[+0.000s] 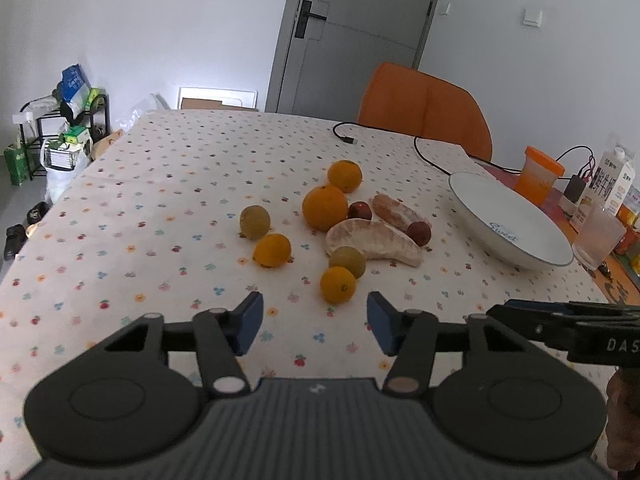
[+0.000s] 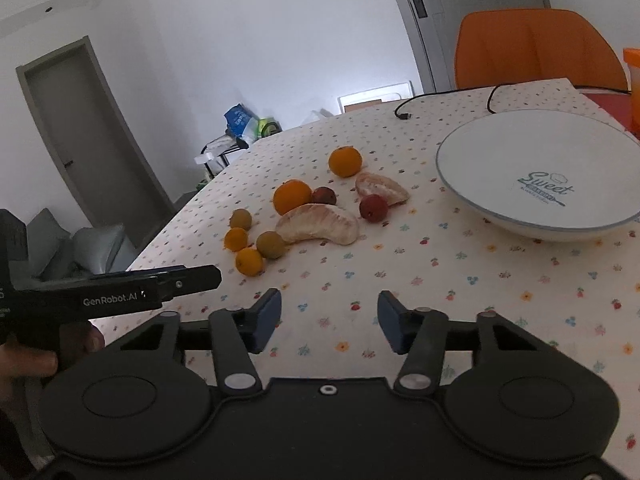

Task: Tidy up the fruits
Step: 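Grasp a small orange with the left tool while the right tool grasps a yellow-green fruit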

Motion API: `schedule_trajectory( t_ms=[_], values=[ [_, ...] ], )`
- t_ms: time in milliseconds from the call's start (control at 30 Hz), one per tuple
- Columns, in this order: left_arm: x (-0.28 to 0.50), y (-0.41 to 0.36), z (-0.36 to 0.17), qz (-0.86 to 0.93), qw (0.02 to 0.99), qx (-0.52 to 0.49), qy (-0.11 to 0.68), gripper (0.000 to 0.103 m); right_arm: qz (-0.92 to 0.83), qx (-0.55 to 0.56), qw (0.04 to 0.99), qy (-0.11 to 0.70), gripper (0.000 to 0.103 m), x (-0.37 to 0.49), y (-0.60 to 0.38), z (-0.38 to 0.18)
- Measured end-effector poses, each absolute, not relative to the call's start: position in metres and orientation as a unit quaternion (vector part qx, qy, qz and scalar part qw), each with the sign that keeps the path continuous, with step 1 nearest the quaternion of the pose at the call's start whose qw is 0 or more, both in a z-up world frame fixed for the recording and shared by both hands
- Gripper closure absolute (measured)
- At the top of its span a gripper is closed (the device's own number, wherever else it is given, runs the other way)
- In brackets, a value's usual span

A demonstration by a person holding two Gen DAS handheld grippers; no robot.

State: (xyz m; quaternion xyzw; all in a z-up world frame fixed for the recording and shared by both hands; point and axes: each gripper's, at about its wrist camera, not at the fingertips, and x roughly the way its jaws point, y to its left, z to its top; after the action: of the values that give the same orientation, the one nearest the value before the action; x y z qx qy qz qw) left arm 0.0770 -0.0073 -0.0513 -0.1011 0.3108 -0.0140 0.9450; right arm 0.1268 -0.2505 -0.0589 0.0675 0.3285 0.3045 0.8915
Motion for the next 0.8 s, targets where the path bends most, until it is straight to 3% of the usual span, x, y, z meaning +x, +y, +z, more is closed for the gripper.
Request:
schedule_trajectory(
  t_ms=[167, 400, 533, 800],
  values=[
    [0.090, -0.008, -0.054, -0.027, 0.941, -0.112, 0.318, 0.059, 0.317, 0.082, 0.885, 0.331, 0.056, 0.138, -0.249, -0.060],
    [0.105, -0.010, -0.060, -0.031, 0.938, -0.114, 0.324, 0.063, 0.334, 0.075, 0.879, 0.331, 0.061, 0.150, -0.238, -0.061],
    [0.112, -0.008, -0.064, -0.043, 0.934, -0.128, 0.330, 0.080, 0.343, 0.072, 0.874, 0.335, 0.063, 0.156, -0.233, -0.064],
    [0.111, -0.001, -0.062, -0.029, 0.936, -0.140, 0.323, 0.082, 0.358, 0.068, 0.868, 0.339, 0.069, 0.165, -0.221, -0.065]
  ],
)
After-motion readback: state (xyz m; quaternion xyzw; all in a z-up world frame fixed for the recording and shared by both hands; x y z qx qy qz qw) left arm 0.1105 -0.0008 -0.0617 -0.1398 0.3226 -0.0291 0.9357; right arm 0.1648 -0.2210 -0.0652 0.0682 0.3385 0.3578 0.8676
